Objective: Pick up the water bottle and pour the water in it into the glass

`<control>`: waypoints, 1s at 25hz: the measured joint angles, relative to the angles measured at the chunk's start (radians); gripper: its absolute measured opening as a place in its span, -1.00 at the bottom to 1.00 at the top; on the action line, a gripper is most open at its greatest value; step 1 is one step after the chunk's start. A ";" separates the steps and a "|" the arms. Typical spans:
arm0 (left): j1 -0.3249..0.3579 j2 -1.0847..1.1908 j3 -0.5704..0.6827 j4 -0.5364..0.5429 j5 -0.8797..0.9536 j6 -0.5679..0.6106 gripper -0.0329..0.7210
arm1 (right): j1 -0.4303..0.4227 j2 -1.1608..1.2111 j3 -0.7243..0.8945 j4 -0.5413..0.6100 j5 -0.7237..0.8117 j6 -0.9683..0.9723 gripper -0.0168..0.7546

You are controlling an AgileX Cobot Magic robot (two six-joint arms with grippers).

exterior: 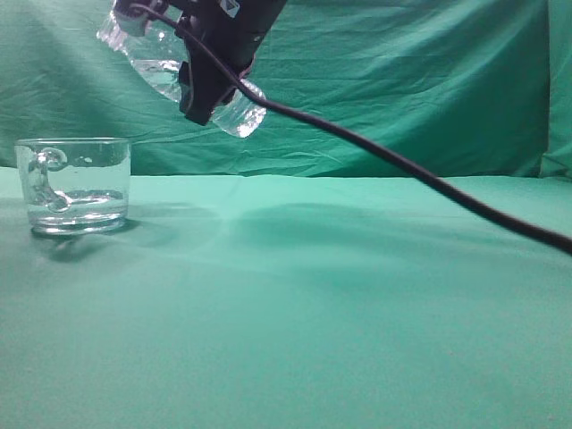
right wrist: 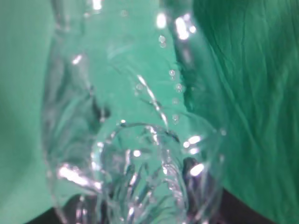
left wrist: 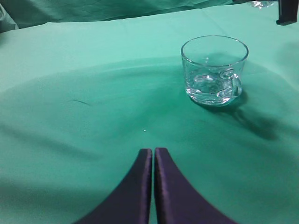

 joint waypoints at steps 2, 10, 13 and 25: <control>0.000 0.000 0.000 0.000 0.000 0.000 -0.91 | 0.000 0.000 0.000 0.015 0.013 0.225 -0.16; 0.000 0.000 0.000 0.000 0.000 0.000 -0.91 | 0.016 -0.150 0.000 0.296 0.251 0.539 -0.16; 0.000 0.000 0.000 0.000 0.000 0.000 -0.91 | 0.017 -0.223 0.000 0.511 0.367 0.372 -0.16; 0.000 0.000 0.000 0.000 0.000 0.000 -0.91 | -0.059 -0.486 0.177 1.041 0.454 -0.100 -0.16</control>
